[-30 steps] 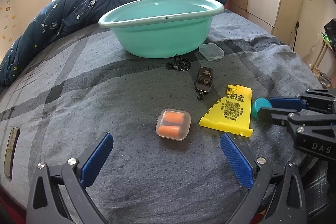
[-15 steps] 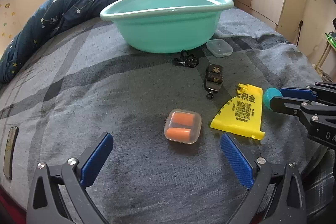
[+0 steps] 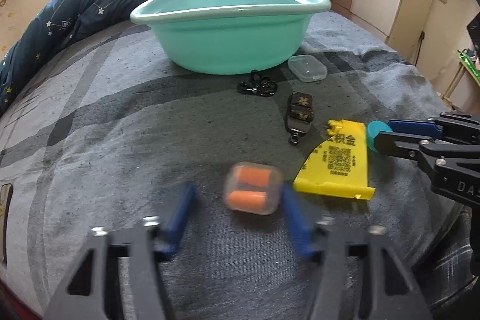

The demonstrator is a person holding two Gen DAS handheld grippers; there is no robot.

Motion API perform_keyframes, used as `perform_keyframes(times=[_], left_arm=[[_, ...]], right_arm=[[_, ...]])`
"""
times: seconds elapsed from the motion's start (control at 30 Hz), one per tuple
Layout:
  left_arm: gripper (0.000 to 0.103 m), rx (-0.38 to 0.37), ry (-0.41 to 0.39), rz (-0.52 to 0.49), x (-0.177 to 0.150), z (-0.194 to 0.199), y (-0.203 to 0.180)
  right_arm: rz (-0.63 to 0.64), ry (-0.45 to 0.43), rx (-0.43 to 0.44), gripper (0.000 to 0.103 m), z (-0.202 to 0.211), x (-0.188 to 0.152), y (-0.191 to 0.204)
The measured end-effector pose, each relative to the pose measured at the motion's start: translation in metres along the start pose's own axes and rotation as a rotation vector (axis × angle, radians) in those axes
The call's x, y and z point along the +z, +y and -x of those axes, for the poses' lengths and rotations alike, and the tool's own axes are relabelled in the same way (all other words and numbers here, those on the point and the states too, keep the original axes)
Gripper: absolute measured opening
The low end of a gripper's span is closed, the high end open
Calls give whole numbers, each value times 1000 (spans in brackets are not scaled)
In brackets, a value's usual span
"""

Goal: Organize objects
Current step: 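Grasp the teal round lid with the right gripper while the left grasps the orange earplug case, then carry the teal lid with the right gripper while the left carries the earplug case over the basin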

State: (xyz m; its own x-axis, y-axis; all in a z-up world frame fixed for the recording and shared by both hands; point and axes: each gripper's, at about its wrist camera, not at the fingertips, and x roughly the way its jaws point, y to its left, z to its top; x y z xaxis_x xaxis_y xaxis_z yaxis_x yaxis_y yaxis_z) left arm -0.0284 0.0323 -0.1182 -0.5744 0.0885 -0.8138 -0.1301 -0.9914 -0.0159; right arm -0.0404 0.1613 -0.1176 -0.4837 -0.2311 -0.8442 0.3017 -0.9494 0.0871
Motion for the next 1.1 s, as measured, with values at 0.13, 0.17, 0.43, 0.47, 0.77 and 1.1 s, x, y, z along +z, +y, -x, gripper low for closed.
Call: perform_keyframes(times=[0.13,0.17,0.43,0.47,0.77,1.1], left_arm=[[41,-17,2,1,0,1,1],[41,-18,-1,3,1,2,1],[41,-21,-6,3,5,8,3],[41,-21,-6,2,6,9,3],[41,-31,-21,-14,13,23,-1],[41,-38,-56,-40,25,45,-7]], right_arm=[[2,0,-1,30,0,1,1],[3,0,-1,30,1,1,1],[11,-3,-3,30,4,5,1],[12,-4,-4,30,5,5,0],[18,-17,-9,30,16,9,-1],[38,-42,-10,30,30,19,0]])
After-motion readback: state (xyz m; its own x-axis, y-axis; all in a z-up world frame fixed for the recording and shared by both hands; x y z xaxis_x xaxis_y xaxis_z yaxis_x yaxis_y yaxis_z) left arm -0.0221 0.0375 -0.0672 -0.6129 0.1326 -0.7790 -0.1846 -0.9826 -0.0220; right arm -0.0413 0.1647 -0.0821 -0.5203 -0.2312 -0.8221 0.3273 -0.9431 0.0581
